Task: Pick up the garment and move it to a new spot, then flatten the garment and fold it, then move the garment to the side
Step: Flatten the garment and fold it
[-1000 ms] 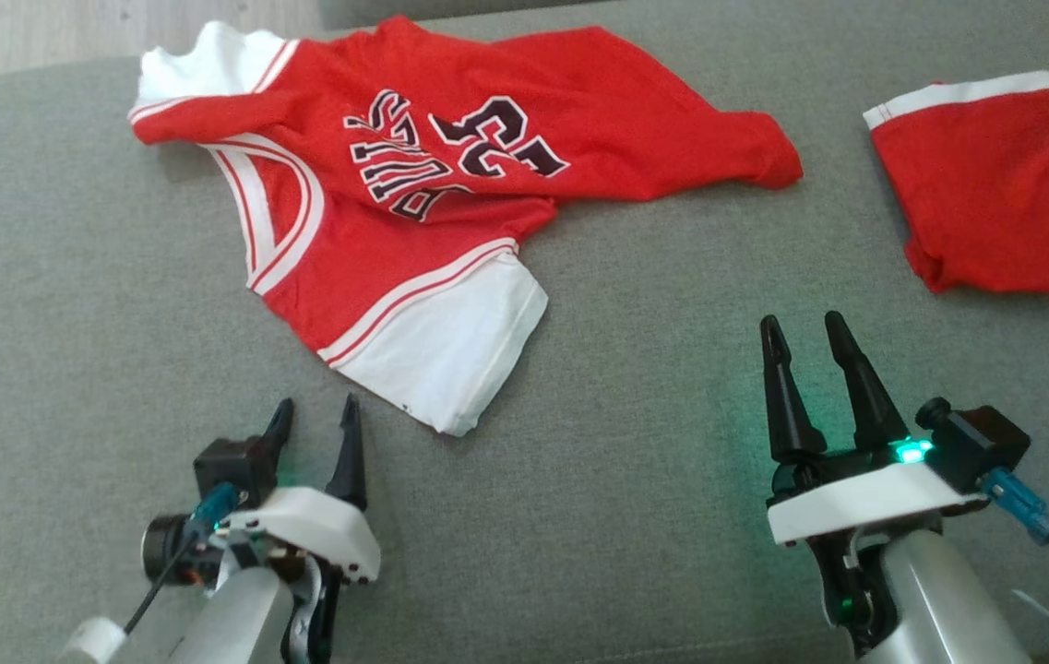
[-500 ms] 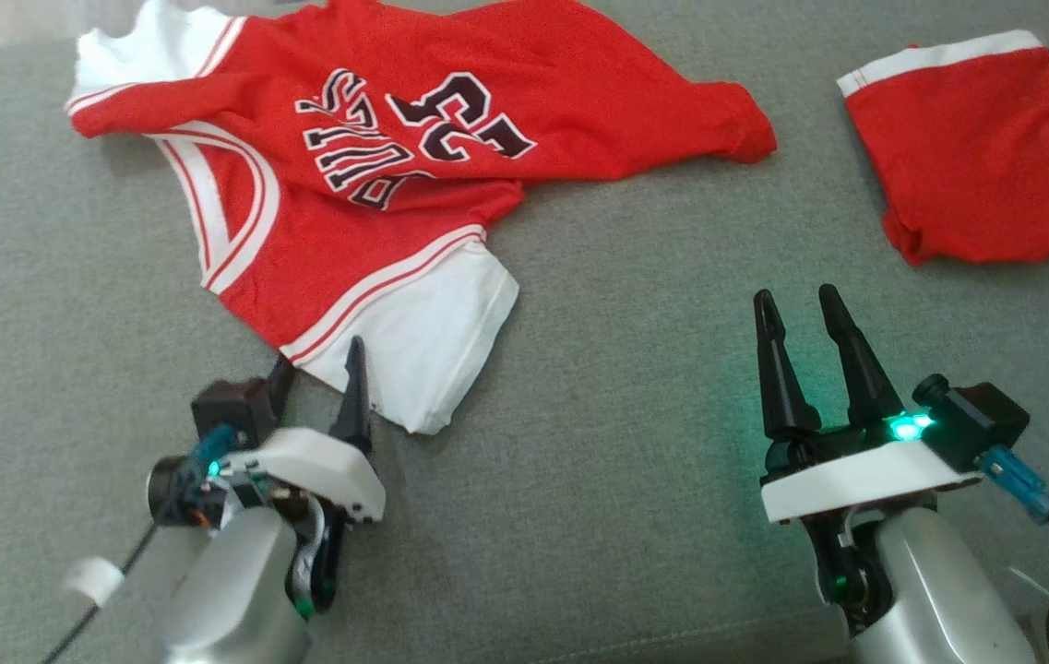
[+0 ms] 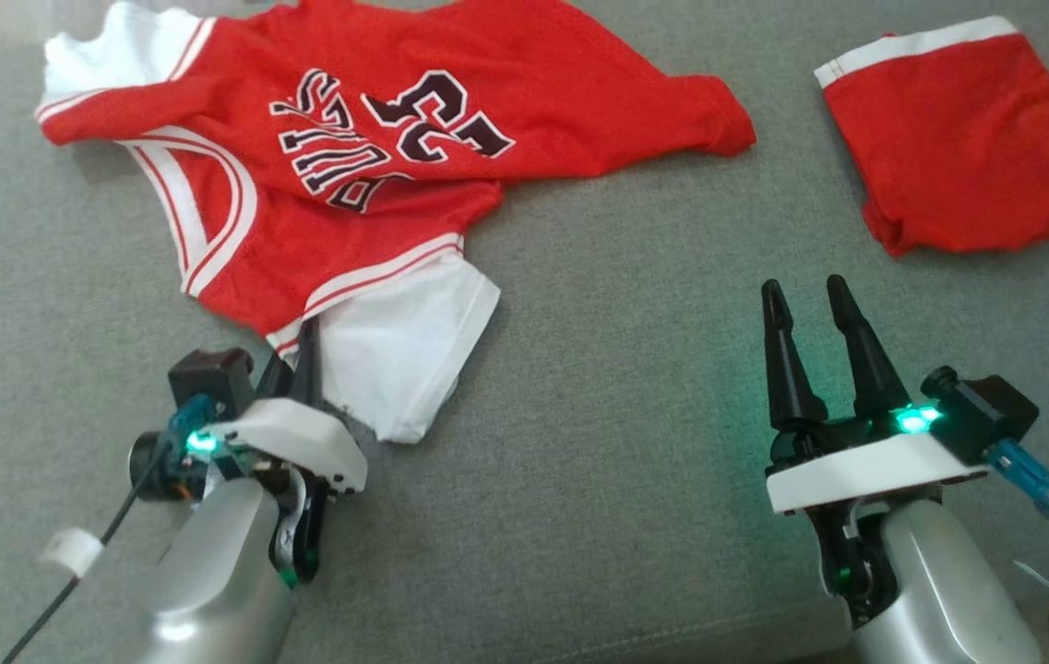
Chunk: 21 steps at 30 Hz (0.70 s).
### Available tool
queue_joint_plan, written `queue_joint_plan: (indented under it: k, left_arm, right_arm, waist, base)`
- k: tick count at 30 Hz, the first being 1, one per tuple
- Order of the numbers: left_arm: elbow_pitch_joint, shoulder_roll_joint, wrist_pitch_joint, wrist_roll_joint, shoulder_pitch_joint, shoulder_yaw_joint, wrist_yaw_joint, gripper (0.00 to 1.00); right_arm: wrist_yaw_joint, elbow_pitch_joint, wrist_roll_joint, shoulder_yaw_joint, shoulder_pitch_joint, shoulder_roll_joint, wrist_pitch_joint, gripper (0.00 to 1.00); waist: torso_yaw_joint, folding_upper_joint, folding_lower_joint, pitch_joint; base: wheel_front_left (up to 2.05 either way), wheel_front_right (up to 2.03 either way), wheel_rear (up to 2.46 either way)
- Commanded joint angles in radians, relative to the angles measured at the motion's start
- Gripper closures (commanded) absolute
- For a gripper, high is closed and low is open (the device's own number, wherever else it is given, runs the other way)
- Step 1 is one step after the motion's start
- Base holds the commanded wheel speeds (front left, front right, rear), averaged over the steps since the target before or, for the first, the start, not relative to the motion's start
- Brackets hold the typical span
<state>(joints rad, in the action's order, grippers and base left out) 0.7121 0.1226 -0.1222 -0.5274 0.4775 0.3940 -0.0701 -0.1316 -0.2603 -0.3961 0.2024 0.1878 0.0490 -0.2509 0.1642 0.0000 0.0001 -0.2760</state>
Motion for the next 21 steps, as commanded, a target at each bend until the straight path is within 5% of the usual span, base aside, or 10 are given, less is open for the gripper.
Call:
queue_joint_plan:
  k: [1, 11, 20, 21]
  left_arm:
    - [-0.004, 0.030, -0.034, -0.003, -0.012, -0.032, -0.005, 1.00]
    - [-0.055, 0.129, -0.110, -0.019, -0.033, -0.122, -0.048, 1.00]
    - [-0.119, 0.213, -0.075, -0.031, -0.112, -0.152, -0.072, 1.00]
    - [-0.123, 0.216, -0.070, -0.029, -0.120, -0.149, -0.076, 0.83]
  right_arm:
    - [0.001, 0.026, -0.004, 0.017, 0.019, 0.001, -0.011, 0.00]
    - [0.001, 0.012, 0.001, 0.027, 0.005, 0.001, -0.011, 0.00]
    - [0.001, -0.004, 0.001, 0.034, -0.010, 0.001, -0.011, 0.00]
    - [0.001, -0.006, 0.001, 0.035, -0.012, 0.001, -0.011, 0.00]
  waist:
    - [-0.015, 0.0000, -0.0001, 0.022]
    - [-0.048, 0.0000, -0.0001, 0.082]
    - [-0.074, 0.0000, -0.0001, 0.118]
    - [-0.077, 0.0000, -0.0001, 0.121]
  base:
    - [0.00, 0.00, 0.00]
    - [0.00, 0.00, 0.00]
    - [0.00, 0.00, 0.00]
    - [0.00, 0.00, 0.00]
